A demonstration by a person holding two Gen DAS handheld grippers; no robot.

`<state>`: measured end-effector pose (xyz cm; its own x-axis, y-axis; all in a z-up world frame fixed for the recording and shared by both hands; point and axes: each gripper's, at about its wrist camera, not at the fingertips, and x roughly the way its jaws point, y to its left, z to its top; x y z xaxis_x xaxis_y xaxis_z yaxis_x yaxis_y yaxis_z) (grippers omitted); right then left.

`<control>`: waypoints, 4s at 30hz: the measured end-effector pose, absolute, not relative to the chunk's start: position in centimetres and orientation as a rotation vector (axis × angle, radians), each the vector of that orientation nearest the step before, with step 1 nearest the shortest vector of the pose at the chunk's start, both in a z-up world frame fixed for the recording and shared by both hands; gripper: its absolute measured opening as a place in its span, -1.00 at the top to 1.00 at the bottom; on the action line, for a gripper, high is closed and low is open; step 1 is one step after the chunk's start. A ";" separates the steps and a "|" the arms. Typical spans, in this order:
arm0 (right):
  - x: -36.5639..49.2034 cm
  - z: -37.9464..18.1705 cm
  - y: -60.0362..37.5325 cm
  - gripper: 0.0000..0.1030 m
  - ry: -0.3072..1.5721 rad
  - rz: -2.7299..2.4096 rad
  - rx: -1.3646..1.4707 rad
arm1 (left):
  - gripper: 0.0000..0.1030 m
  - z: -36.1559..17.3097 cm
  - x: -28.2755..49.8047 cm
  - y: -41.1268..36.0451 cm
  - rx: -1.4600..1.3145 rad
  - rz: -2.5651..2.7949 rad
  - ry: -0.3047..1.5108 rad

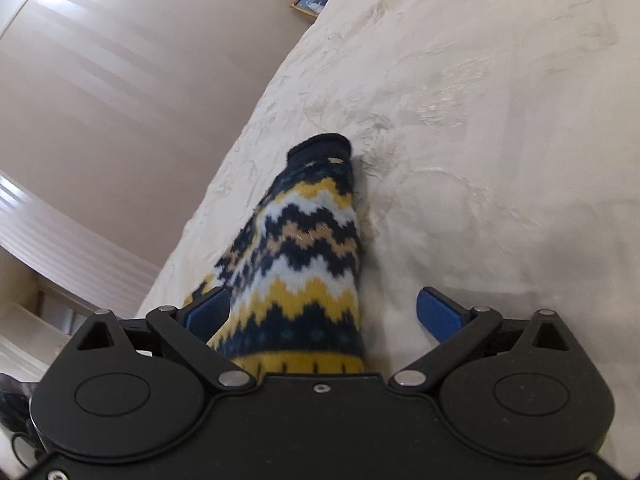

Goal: Fold small clothes

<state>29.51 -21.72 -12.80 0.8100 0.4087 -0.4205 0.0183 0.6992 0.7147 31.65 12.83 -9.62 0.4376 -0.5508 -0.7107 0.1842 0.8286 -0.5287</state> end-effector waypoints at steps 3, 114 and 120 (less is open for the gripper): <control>30.6 -12.9 -21.4 -0.86 0.614 0.272 0.782 | -0.98 -9.8 32.4 12.8 -0.449 -0.483 1.028; -3.8 -5.0 -5.0 -0.98 0.479 -0.277 0.058 | -0.76 -2.6 11.9 12.6 -0.033 -0.046 0.804; -5.3 -5.3 -5.6 -0.98 0.552 -0.203 0.153 | -0.76 -2.7 10.9 13.1 -0.076 -0.058 0.843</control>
<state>-5.32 -5.59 -5.31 0.8322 -0.1499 -0.5338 0.2317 0.9687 0.0892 10.85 13.10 -2.73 0.6640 -0.0811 -0.7433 0.0208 0.9957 -0.0901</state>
